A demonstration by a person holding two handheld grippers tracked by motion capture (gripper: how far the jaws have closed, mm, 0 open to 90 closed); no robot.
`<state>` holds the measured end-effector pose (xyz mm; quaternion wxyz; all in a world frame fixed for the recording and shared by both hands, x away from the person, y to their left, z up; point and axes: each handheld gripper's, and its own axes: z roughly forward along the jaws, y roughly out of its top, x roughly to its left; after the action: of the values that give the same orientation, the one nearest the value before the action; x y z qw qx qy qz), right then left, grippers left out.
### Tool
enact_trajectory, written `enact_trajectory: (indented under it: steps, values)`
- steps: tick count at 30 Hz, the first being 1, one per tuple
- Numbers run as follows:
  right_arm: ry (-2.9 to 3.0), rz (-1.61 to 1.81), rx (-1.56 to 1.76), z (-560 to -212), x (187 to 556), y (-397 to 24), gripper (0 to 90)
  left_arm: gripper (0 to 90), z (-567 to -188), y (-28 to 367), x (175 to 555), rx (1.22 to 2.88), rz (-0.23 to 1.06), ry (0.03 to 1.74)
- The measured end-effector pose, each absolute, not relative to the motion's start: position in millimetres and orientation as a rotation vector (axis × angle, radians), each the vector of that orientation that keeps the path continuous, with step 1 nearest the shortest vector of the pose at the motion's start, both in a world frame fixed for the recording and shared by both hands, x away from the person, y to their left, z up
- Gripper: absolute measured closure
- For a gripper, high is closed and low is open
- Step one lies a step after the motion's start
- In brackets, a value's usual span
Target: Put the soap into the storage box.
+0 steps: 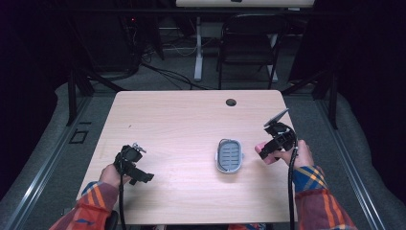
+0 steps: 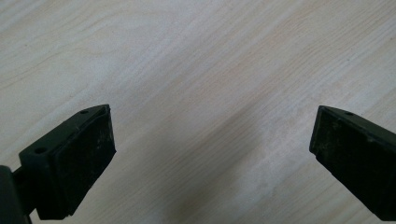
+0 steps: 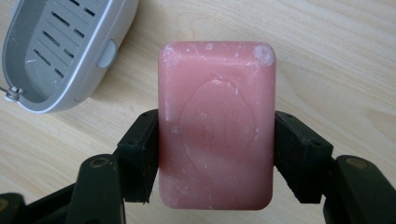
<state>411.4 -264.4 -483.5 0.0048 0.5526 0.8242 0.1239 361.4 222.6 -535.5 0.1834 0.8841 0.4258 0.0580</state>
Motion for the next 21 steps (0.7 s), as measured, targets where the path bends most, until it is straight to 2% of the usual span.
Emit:
enact_trajectory:
  steps: [21]
  values:
    - [2.636,0.391,1.658,-469,412,-249,37.1,0.1,-536,222,362,2.504,0.159,1.2]
